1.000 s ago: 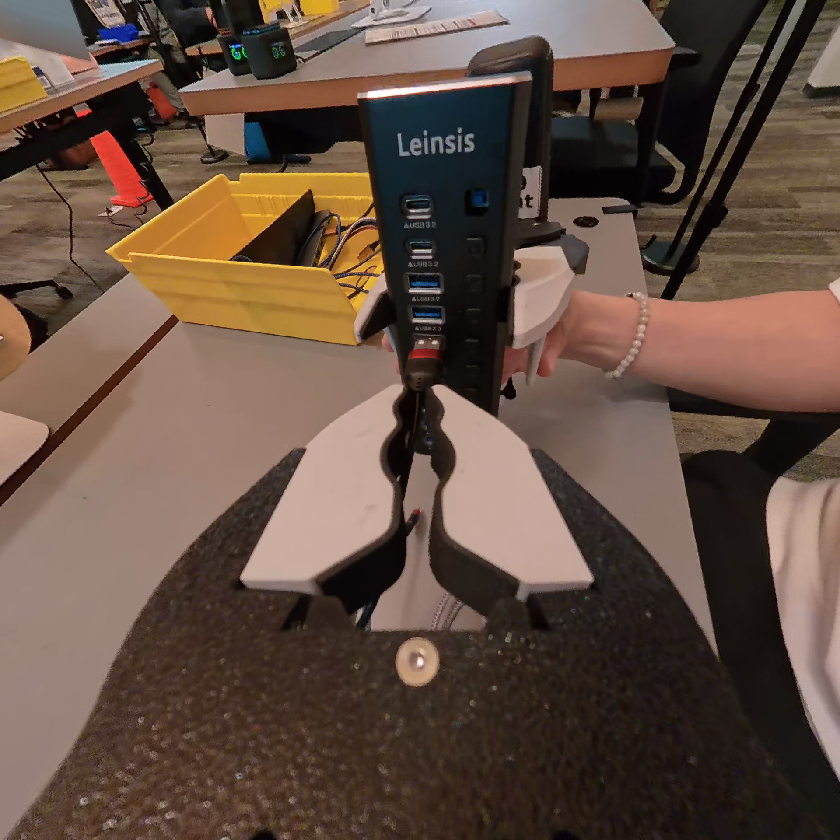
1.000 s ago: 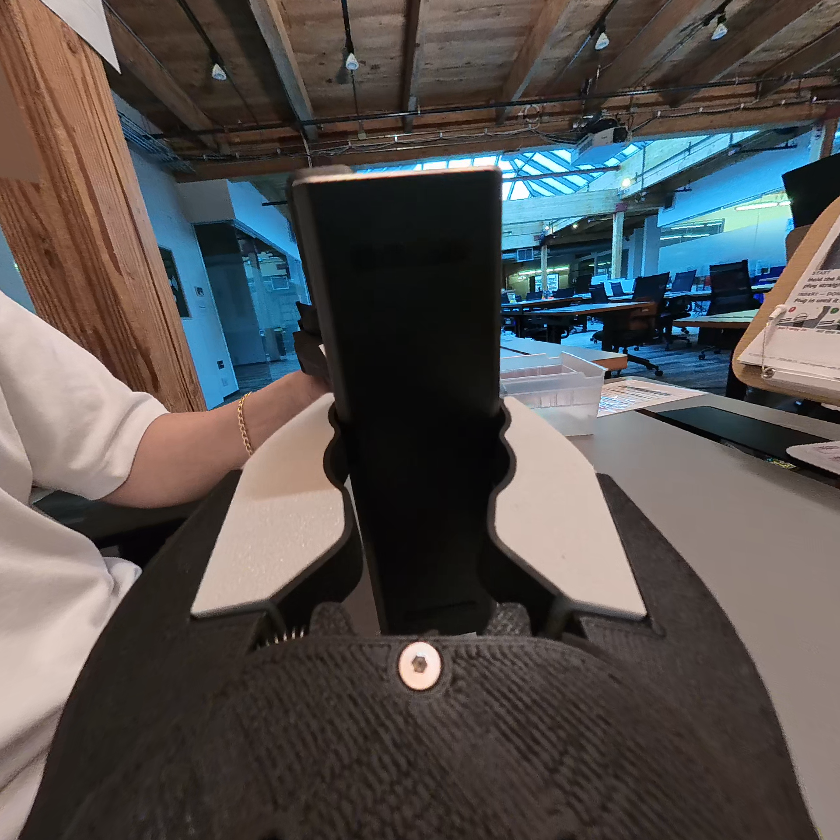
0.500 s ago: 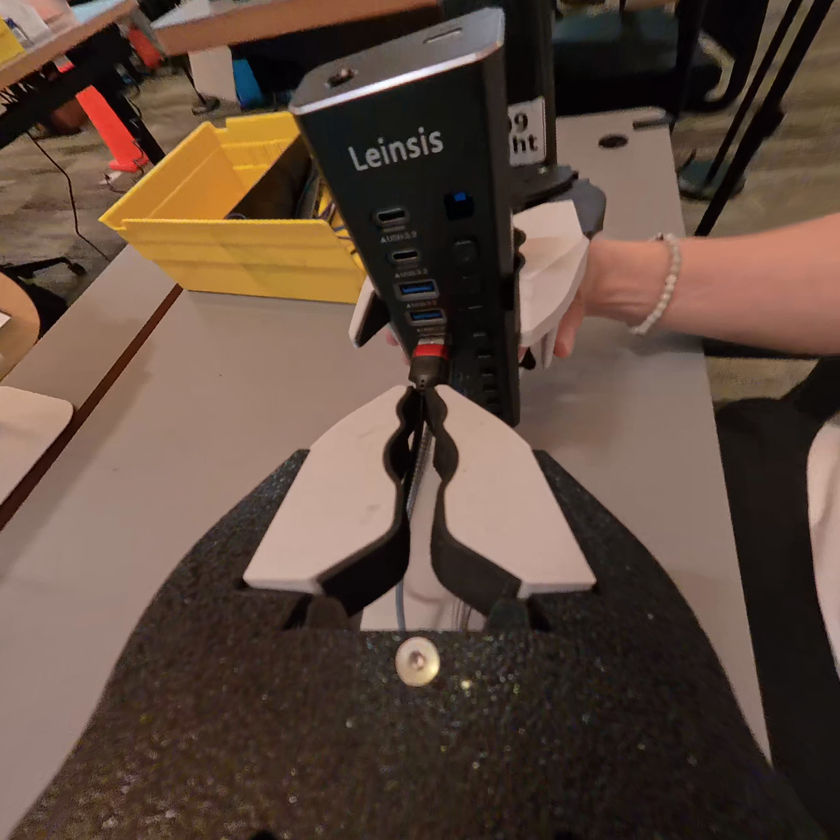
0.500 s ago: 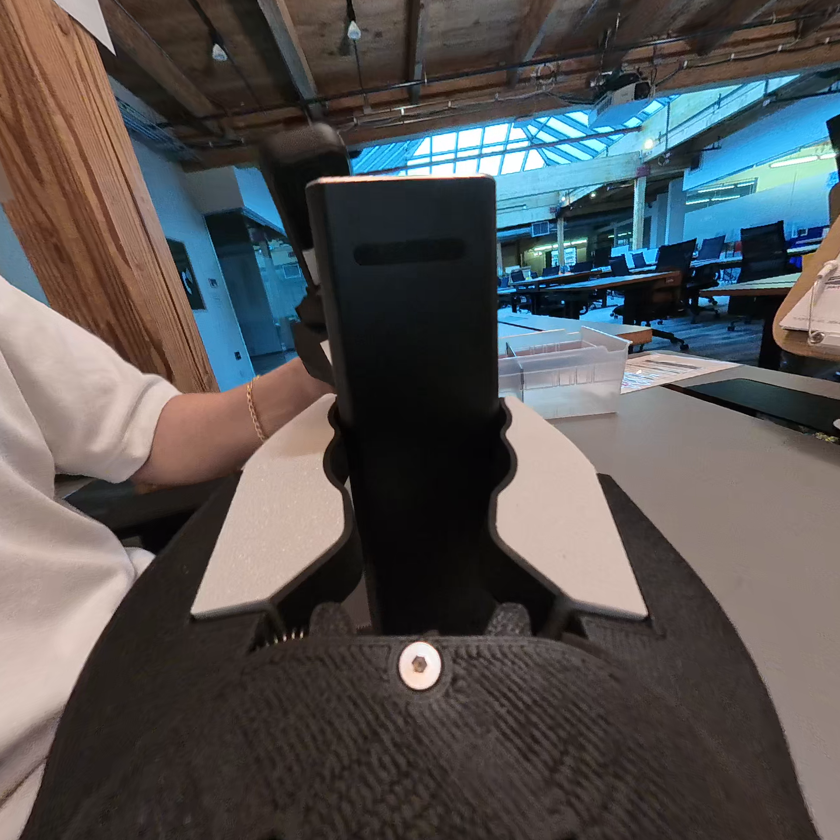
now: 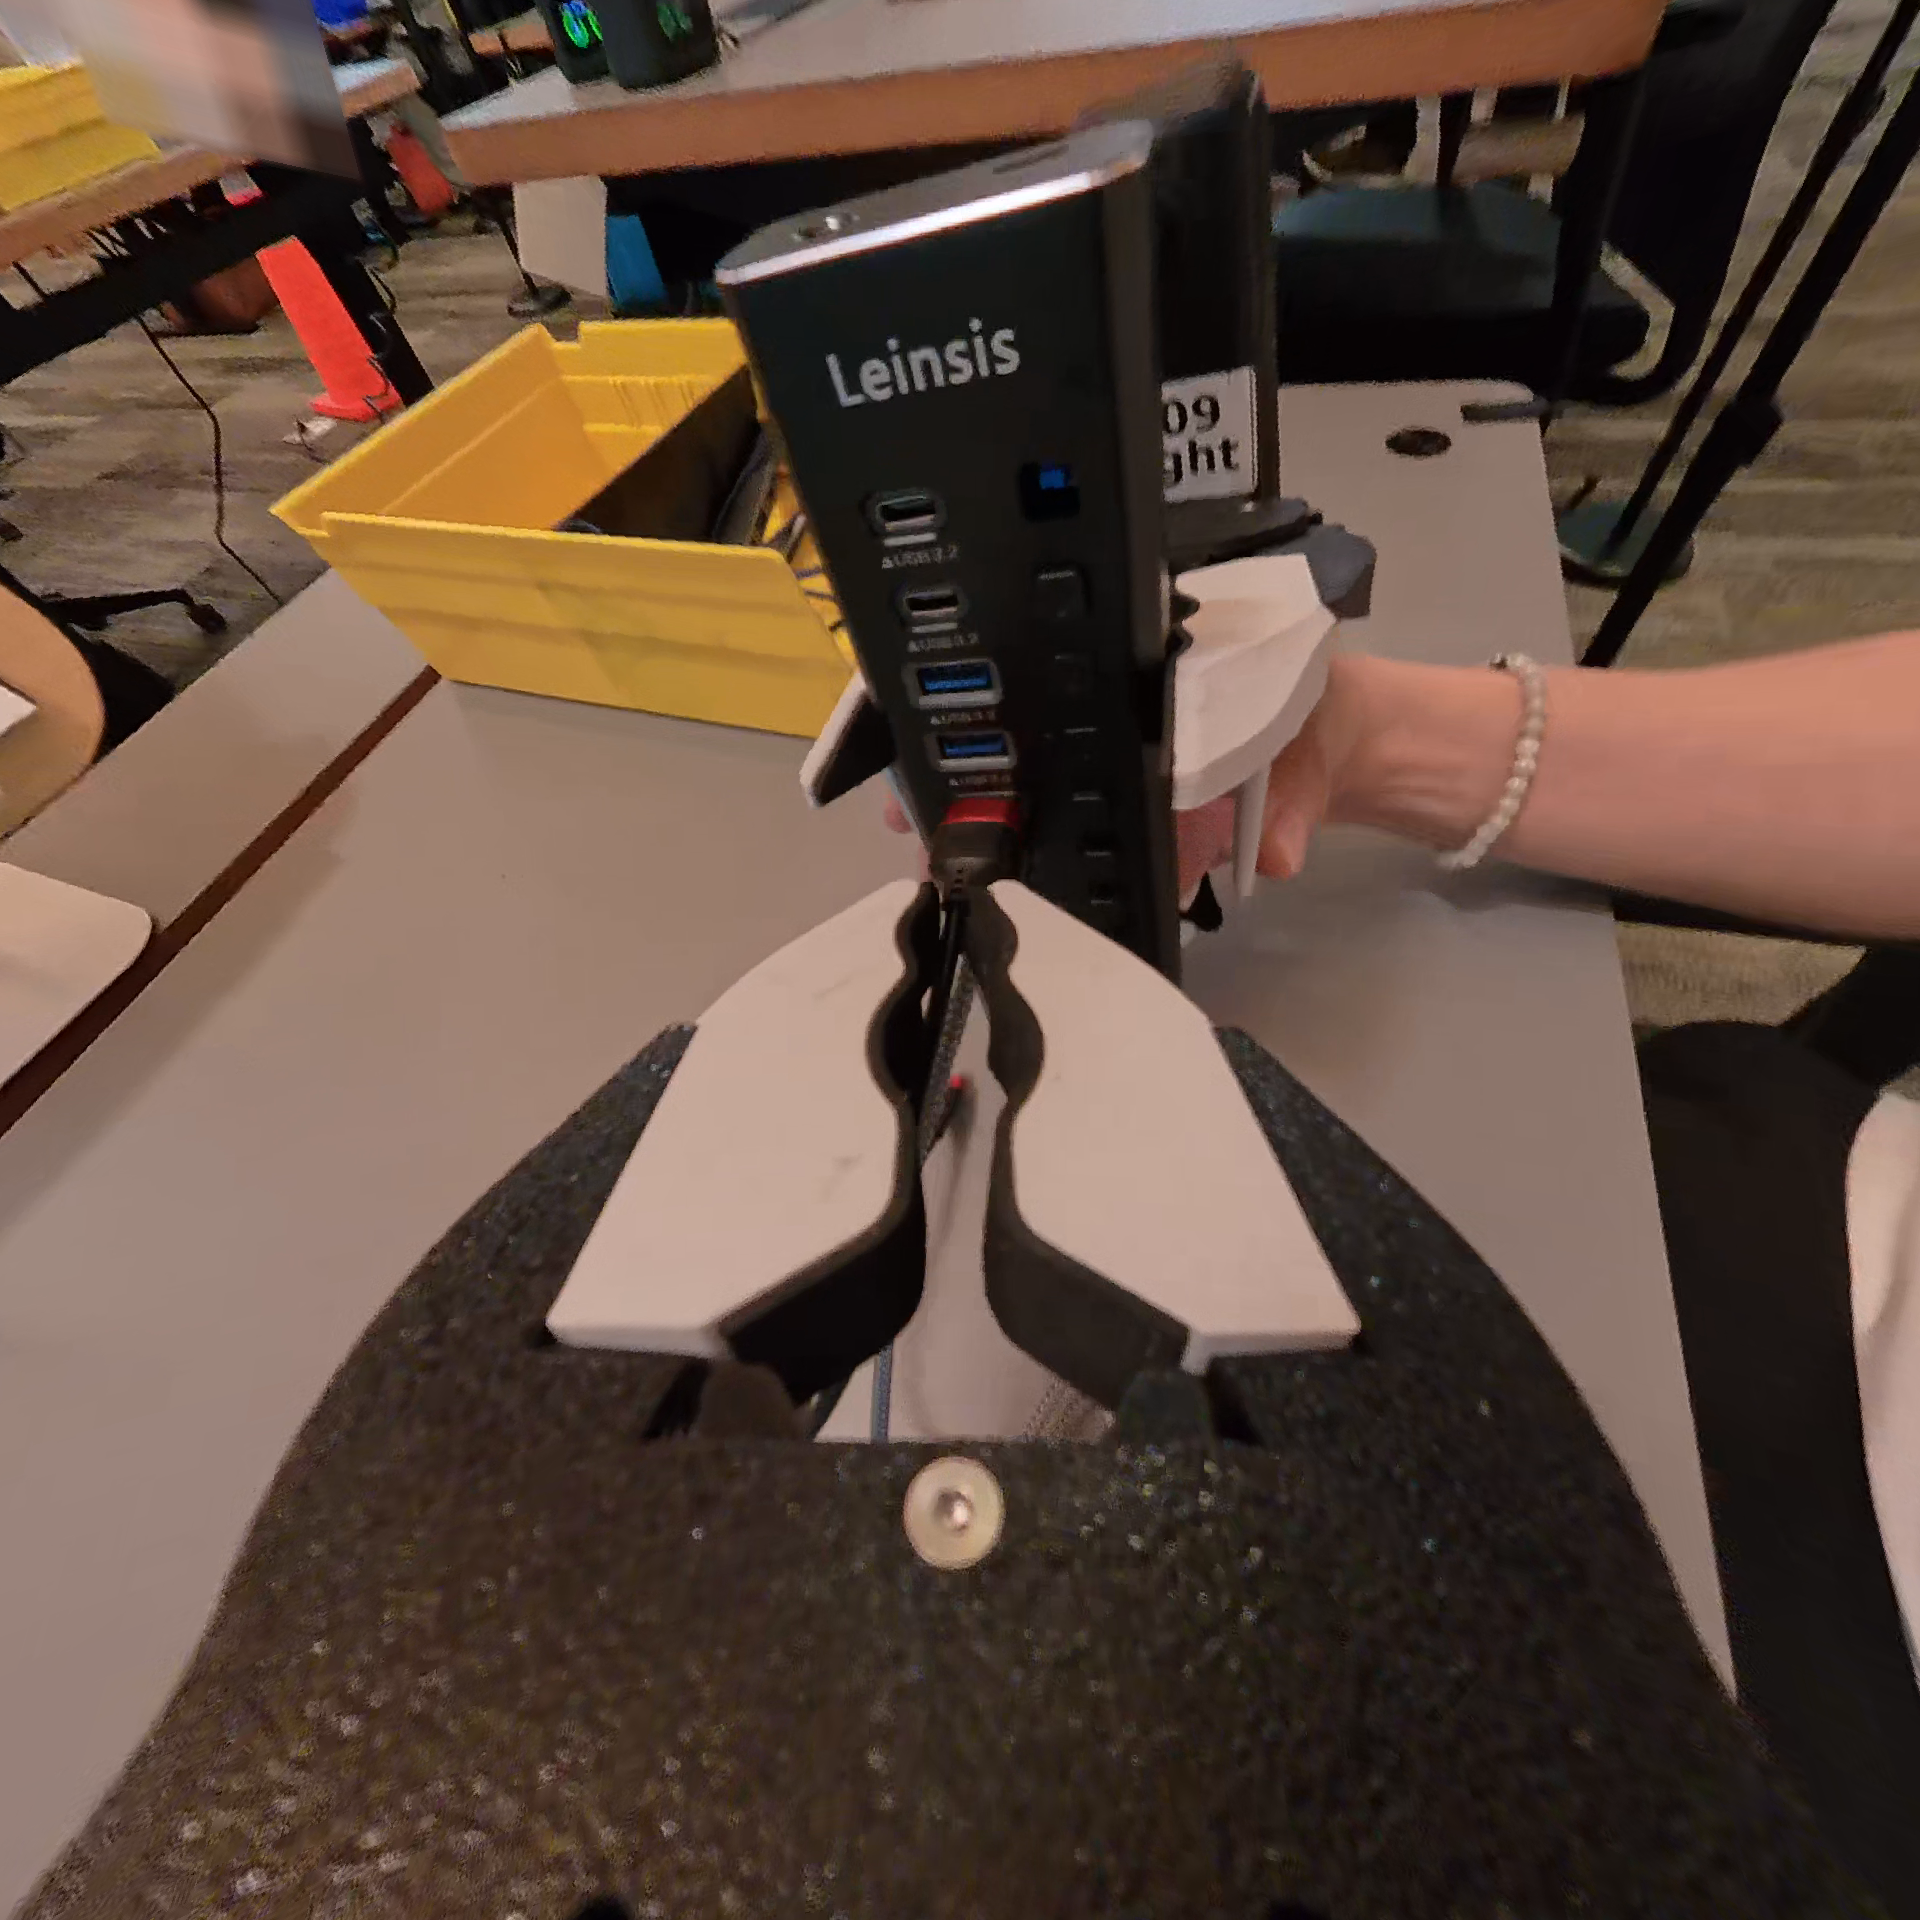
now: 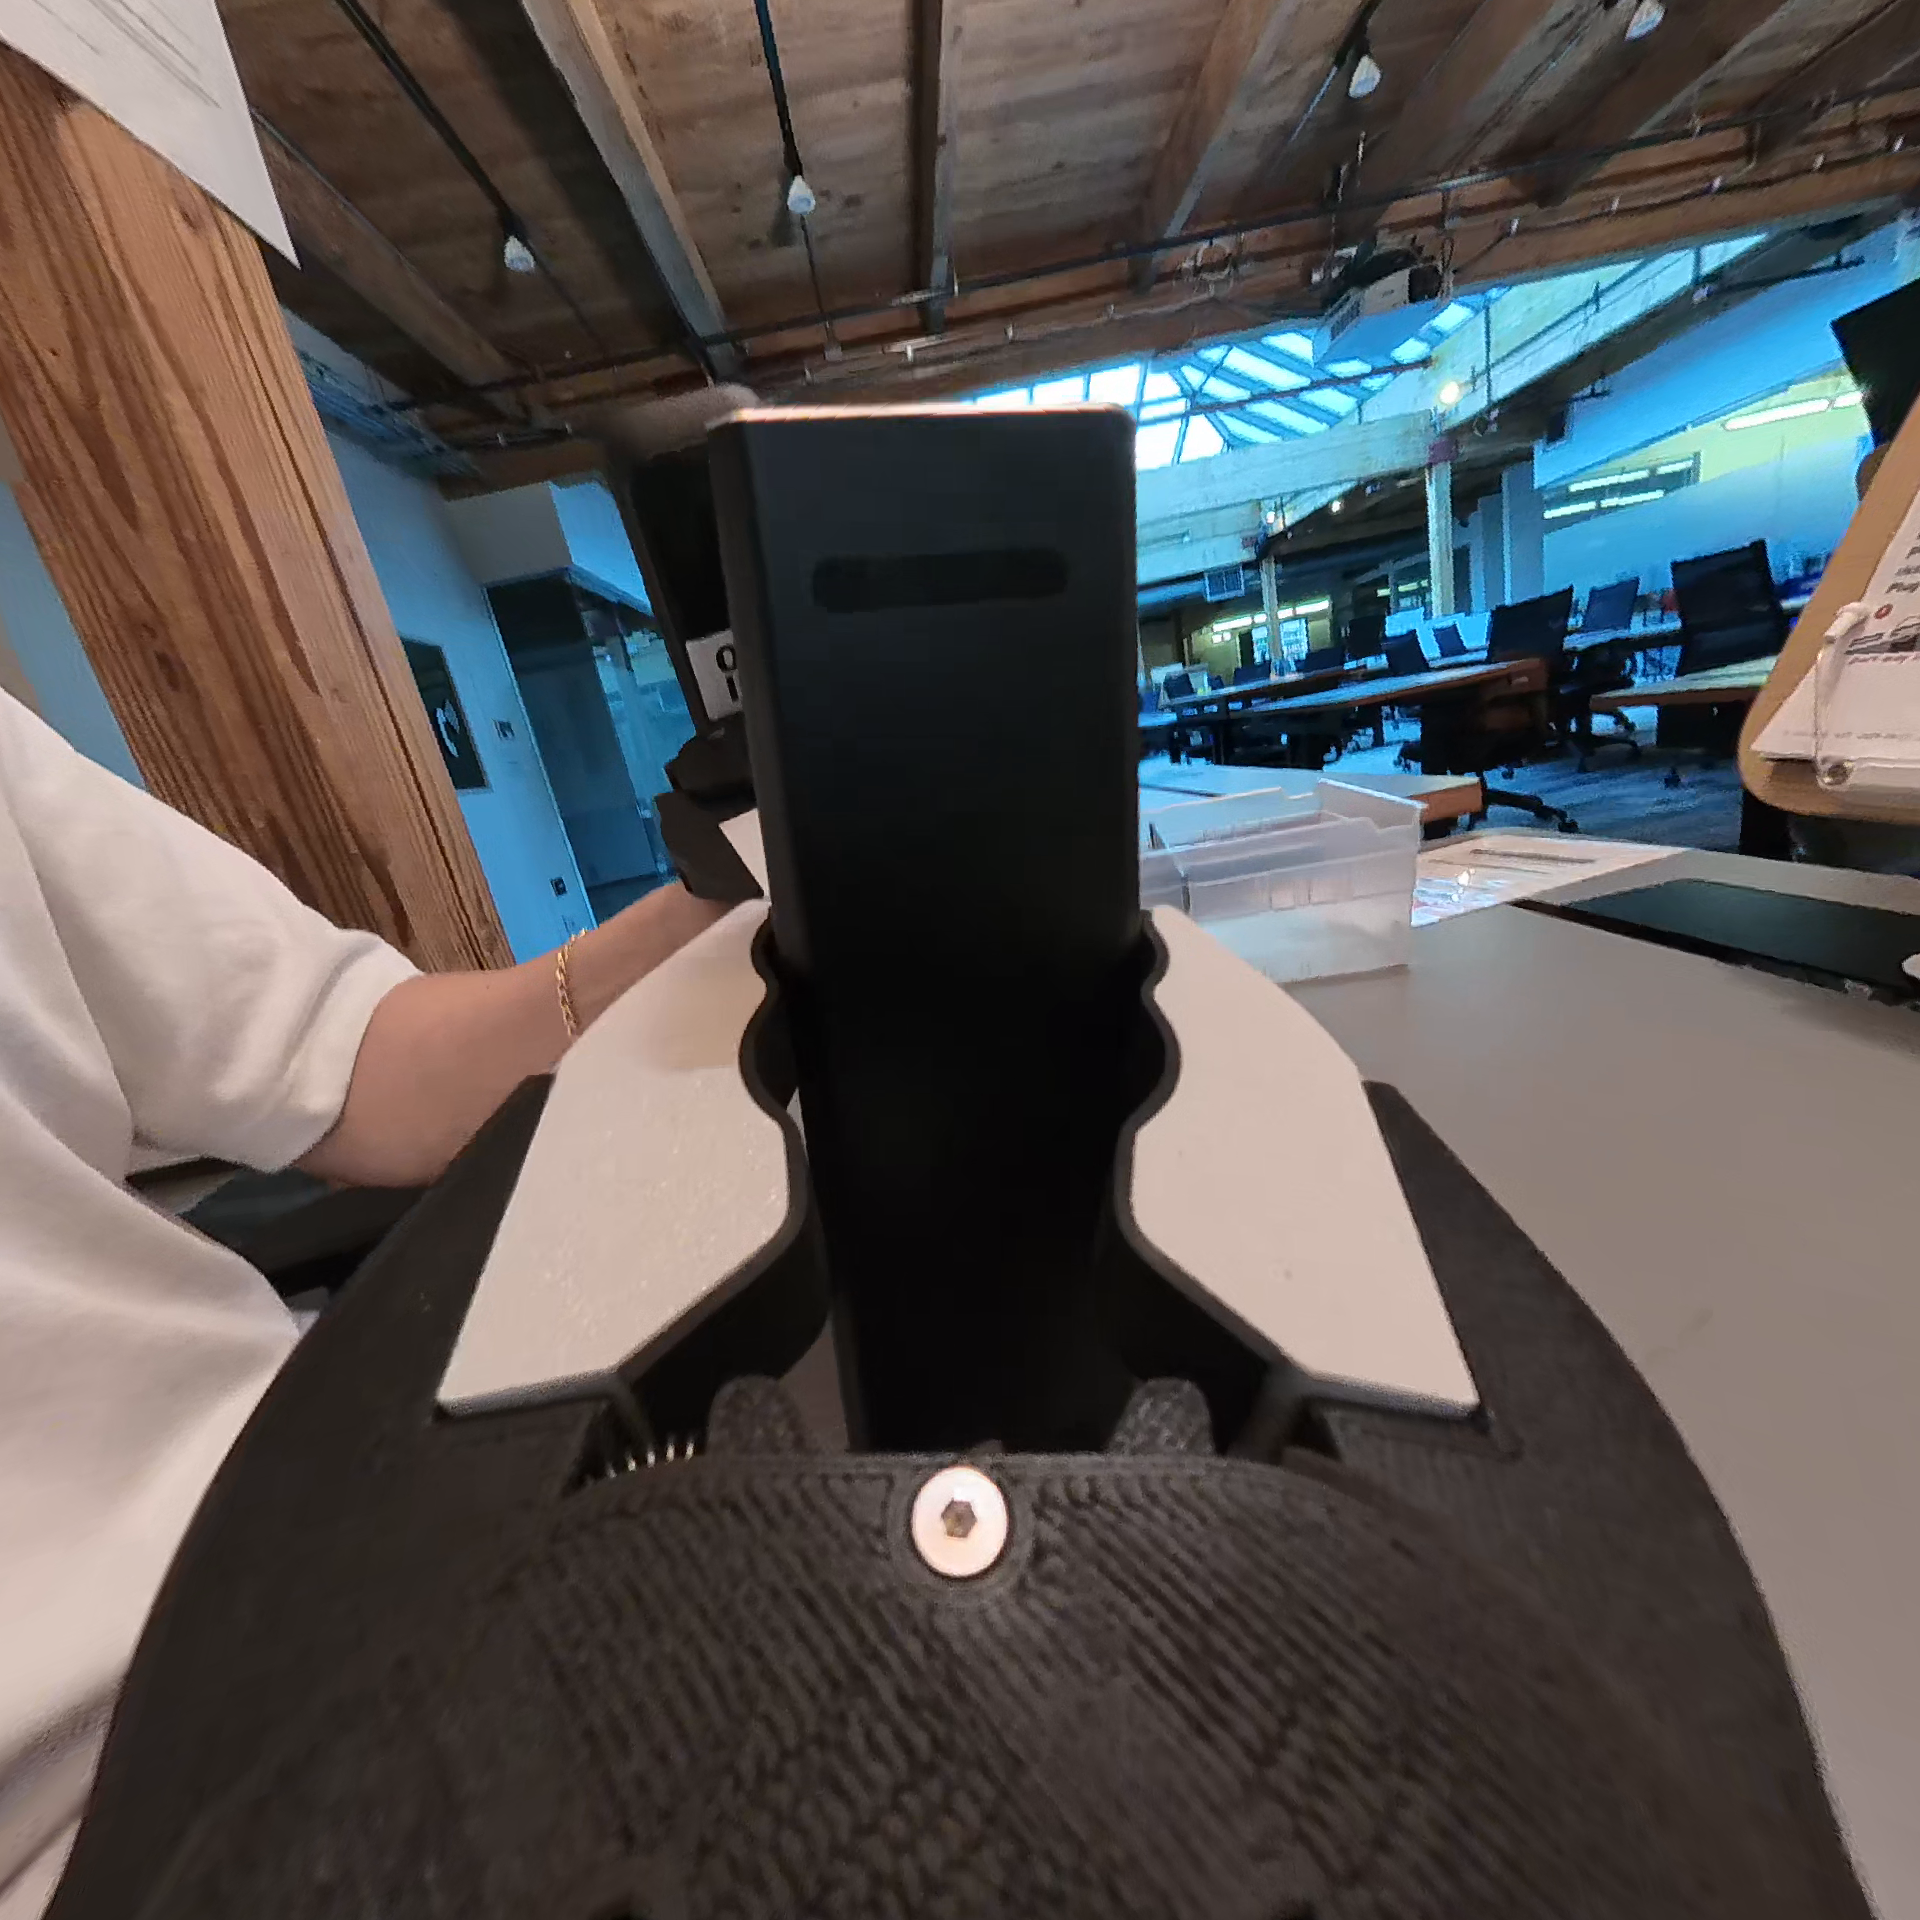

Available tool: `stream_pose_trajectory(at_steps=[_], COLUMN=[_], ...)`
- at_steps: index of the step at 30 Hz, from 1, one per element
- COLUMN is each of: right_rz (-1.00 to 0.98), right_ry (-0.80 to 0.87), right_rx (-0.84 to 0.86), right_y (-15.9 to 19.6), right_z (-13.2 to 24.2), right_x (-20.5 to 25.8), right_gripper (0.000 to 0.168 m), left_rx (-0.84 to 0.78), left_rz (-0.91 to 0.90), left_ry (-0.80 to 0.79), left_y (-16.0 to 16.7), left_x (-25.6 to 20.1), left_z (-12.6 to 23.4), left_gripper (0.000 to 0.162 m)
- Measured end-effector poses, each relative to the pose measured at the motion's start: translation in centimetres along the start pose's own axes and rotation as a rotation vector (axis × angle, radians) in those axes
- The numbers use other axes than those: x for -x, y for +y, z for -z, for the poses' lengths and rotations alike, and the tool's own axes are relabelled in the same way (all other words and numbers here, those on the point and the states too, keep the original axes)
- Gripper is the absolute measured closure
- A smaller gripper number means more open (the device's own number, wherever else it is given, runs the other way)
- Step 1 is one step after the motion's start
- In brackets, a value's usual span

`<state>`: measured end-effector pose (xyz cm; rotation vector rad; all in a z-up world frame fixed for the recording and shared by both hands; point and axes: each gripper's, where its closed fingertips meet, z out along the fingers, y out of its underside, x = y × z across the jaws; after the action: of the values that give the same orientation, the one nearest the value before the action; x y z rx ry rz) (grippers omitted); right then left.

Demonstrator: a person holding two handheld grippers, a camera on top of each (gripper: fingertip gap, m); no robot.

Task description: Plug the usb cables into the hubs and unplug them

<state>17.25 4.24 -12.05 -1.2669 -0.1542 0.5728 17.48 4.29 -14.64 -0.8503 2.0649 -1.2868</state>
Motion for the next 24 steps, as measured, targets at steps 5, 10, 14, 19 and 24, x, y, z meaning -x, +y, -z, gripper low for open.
stream_pose_trajectory(at_steps=[5, 10, 14, 19, 24], right_rz=[0.066, 0.136, 0.169, 0.213, 0.293], right_ry=[0.060, 0.165, 0.193, 0.235, 0.242], right_rx=[-0.010, -0.035, -0.027, -0.036, -0.045], right_y=[-1.5, -3.7, -4.5, -6.0, -12.6], right_z=[0.7, 2.4, 3.0, 2.8, 1.1], right_x=[-0.3, -1.4, -1.5, -1.9, -3.4], right_gripper=[0.105, 0.105, 0.105, 0.105, 0.105], left_rx=[-0.137, -0.263, -0.222, -0.101, -0.146], left_rz=[0.026, 0.159, 0.279, 0.265, 0.376], left_ry=[-0.179, -0.297, -0.215, -0.211, -0.279], left_y=[-1.7, 0.0, 4.4, 9.4, 12.5], left_x=[2.9, 6.3, 5.4, 4.7, 6.5], left_z=[3.8, 10.2, 10.8, 10.2, 10.8], left_gripper=[0.122, 0.120, 0.112, 0.100, 0.098])
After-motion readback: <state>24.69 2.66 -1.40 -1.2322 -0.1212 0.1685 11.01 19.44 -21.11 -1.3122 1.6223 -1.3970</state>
